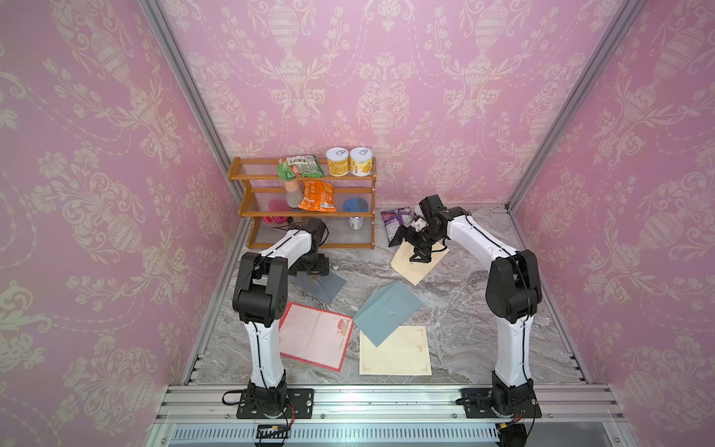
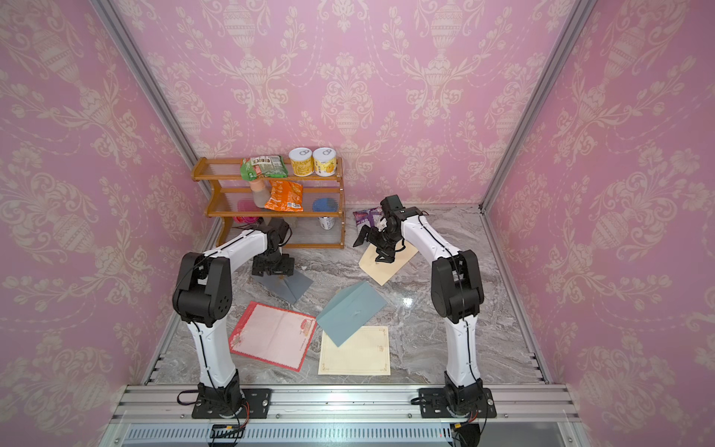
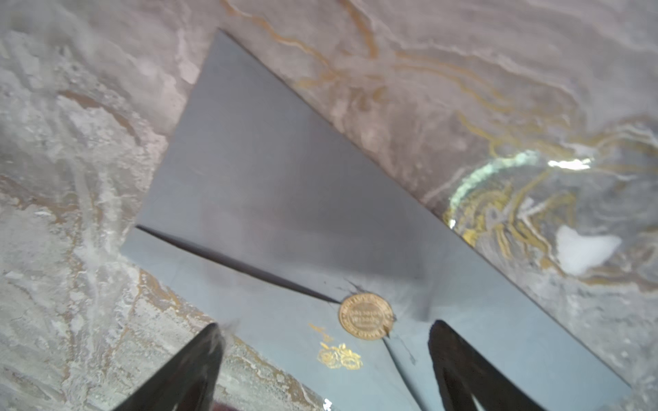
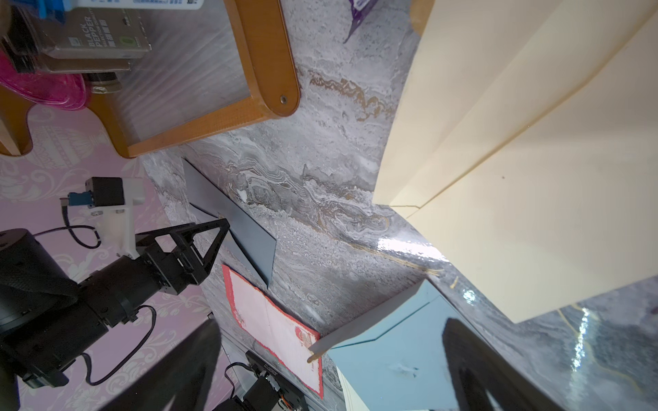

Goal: Fold the letter paper in half and place it into the envelope
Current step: Move the envelope to the center of the board.

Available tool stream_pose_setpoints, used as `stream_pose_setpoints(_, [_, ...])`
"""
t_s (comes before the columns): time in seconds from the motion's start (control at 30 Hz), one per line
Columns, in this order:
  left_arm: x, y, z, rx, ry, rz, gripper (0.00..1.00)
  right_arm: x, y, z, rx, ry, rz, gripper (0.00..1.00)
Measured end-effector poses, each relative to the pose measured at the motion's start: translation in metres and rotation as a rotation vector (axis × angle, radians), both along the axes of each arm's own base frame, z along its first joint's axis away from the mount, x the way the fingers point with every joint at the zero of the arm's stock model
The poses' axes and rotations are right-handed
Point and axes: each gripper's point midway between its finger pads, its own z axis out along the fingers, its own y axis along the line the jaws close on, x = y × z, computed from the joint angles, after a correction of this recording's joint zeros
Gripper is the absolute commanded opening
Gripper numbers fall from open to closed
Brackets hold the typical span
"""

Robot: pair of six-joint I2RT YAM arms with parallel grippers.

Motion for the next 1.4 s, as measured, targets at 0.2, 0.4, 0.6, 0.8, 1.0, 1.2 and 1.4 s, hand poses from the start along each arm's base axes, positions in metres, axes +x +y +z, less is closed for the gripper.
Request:
stream_pose_setpoints(0.2, [-0.005,-0.011,-0.003,-0.054,0.035,-0.144,0.91,0.0,0.0,0.0,0.002,0.002,0.001,1.0])
stream_pose_setpoints(0.4, [-0.002,-0.026,-0.013,-0.125,0.101,-0.226,0.89,0.0,0.0,-0.001,0.002,0.003,0.001,1.0])
stream_pose_setpoints(0.6, [0.003,-0.029,-0.014,-0.137,0.151,-0.227,0.88,-0.001,0.0,-0.001,0.0,0.008,0.001,1.0])
stream_pose_setpoints(0.8, [0.007,-0.026,-0.015,-0.149,0.144,-0.118,0.86,0.0,0.0,0.003,0.001,0.003,0.001,1.0])
stream_pose_setpoints(1.0, [0.015,-0.022,-0.014,-0.202,0.074,0.115,0.85,0.0,0.0,0.004,0.002,0.001,0.001,1.0])
stream_pose_setpoints(1.2, [0.024,-0.019,-0.012,-0.252,-0.008,0.344,0.86,0.001,0.001,0.004,0.002,0.001,0.001,1.0])
stream_pose_setpoints(1.4, [0.035,-0.019,-0.009,-0.311,-0.076,0.533,0.85,0.0,0.002,0.004,0.002,-0.001,0.006,1.0])
